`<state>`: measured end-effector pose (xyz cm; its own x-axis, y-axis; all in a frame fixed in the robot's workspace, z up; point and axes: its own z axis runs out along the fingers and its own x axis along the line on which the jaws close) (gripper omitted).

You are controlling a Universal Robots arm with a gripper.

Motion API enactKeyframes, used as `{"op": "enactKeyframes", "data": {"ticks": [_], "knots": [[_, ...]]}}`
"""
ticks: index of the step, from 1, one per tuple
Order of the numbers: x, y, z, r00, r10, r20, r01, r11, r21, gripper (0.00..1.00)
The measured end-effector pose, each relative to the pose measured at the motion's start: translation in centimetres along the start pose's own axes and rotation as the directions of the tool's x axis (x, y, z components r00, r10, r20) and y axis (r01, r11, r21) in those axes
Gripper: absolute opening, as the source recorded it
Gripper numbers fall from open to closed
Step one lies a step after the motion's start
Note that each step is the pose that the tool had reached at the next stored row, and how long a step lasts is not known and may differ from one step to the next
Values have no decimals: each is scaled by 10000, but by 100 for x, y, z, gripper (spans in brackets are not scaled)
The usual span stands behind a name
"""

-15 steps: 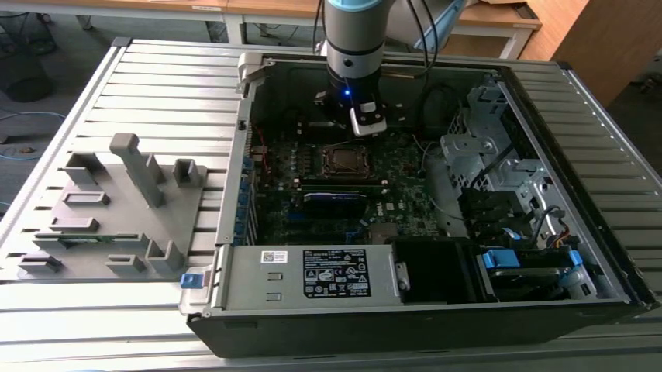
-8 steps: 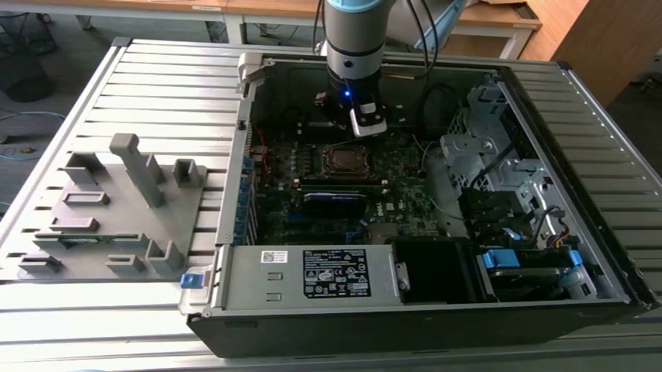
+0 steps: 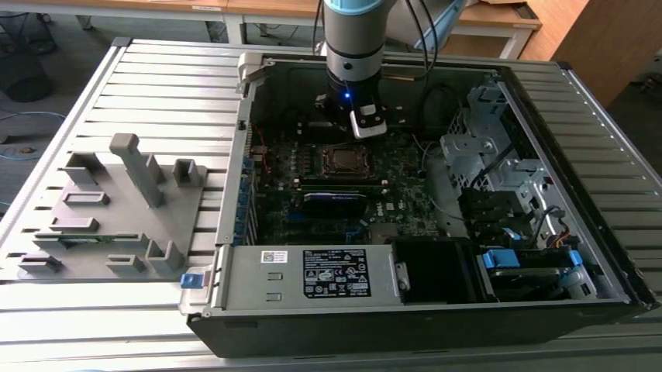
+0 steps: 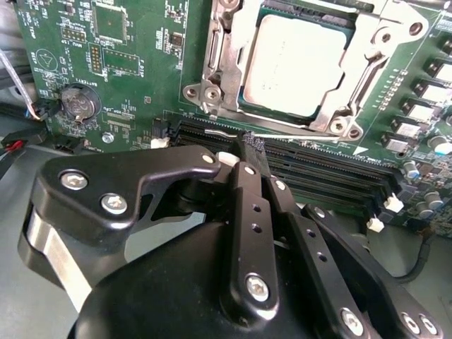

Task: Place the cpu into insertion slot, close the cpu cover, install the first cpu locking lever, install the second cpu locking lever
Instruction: 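Install the first cpu locking lever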

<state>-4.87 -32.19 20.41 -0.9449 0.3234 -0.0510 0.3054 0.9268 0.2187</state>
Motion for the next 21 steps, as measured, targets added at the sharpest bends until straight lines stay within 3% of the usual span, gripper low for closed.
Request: {"op": "enactKeyframes", "data": {"ticks": [7,12,21], "knots": [[1,-1,6,10000,24,11,-24,10000,-2,11],[2,-4,21,9994,333,95,-334,9994,64,11],[30,0,32,9968,773,196,-775,9970,83,11]]}}
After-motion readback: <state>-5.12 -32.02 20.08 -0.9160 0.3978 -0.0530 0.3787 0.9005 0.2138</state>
